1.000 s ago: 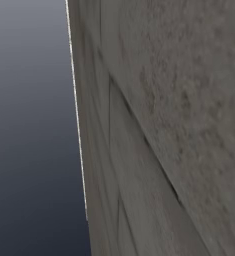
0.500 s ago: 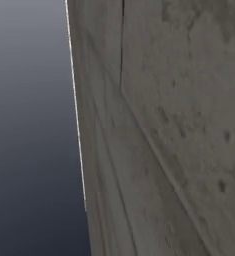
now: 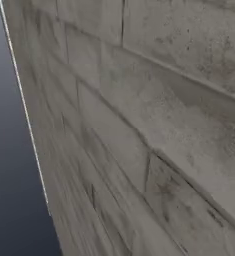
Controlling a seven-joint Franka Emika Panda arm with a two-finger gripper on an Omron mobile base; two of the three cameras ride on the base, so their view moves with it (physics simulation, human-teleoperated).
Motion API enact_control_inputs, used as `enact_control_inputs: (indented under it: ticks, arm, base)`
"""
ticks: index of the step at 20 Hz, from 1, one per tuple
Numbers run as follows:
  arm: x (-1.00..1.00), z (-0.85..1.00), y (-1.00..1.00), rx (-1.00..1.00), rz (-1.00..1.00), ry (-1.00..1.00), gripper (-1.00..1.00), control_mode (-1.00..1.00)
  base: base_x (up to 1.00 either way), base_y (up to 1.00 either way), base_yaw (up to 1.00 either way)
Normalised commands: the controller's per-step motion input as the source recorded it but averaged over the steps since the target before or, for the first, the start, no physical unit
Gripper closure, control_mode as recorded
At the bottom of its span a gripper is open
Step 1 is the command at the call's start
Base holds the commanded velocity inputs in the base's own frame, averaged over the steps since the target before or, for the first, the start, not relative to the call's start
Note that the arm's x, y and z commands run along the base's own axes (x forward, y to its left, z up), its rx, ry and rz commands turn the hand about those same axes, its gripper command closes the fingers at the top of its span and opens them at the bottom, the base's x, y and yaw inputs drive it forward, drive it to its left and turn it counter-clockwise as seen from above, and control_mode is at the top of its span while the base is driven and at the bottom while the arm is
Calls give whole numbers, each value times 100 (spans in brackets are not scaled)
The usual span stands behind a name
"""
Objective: Pick the cup of tea, navigate to the dining table, and place it on the saucer.
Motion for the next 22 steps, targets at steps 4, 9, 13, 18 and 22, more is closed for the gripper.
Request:
enact_control_inputs:
  ticks: [4, 9, 13, 18, 22]
  arm:
    - [0, 0, 0, 0, 0, 0, 100, 100]
    - [0, 0, 0, 0, 0, 0, 100, 100]
    - [0, 0, 0, 0, 0, 0, 100, 100]
    - [0, 0, 0, 0, 0, 0, 100, 100]
    - [0, 0, 0, 0, 0, 0, 100, 100]
  base:
    - [1, 11, -85]
    - [2, 3, -86]
    - [2, 0, -87]
    - [54, 0, -70]
    - [100, -2, -28]
